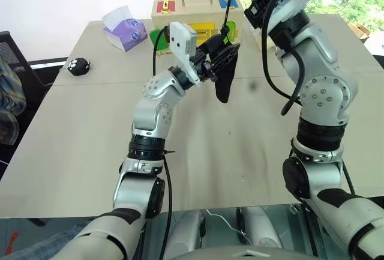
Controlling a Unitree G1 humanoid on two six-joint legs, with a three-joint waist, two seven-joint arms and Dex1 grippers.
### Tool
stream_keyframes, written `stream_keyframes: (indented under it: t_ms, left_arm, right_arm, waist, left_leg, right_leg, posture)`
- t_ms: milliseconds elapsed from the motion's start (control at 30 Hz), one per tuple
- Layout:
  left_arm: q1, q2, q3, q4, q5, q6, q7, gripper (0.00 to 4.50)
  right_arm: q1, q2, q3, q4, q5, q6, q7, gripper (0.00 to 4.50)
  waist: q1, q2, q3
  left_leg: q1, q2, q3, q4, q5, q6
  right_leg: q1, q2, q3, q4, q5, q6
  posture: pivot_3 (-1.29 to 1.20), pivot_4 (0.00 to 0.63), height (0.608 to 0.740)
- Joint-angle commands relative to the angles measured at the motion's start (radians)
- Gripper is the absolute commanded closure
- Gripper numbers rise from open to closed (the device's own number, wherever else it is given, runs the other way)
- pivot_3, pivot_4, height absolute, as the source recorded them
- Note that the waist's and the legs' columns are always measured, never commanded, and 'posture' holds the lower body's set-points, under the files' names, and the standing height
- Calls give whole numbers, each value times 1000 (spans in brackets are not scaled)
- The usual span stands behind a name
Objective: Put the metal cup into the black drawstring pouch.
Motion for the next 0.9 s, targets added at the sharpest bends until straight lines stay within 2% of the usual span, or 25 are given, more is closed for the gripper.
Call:
stream_keyframes:
  t_ms: [33,900]
  left_arm:
    - [-9,1,0,-39,-11,-18,-10,2262]
    - [109,46,-56,-170,32,-9,2,2262]
  right_arm:
    - [-12,7,6,-26,10,-16,4,4500]
    - [-31,4,-6,47,-42,-93,-2,4500]
  waist:
    - [0,0,0]
    - [0,0,0]
  left_leg:
    - [0,0,0,0,0,0]
    - [0,0,0,0,0,0]
  right_leg:
    - [0,0,0,0,0,0]
    - [0,0,0,0,0,0]
  posture:
    - [0,150,710]
    - [0,150,710]
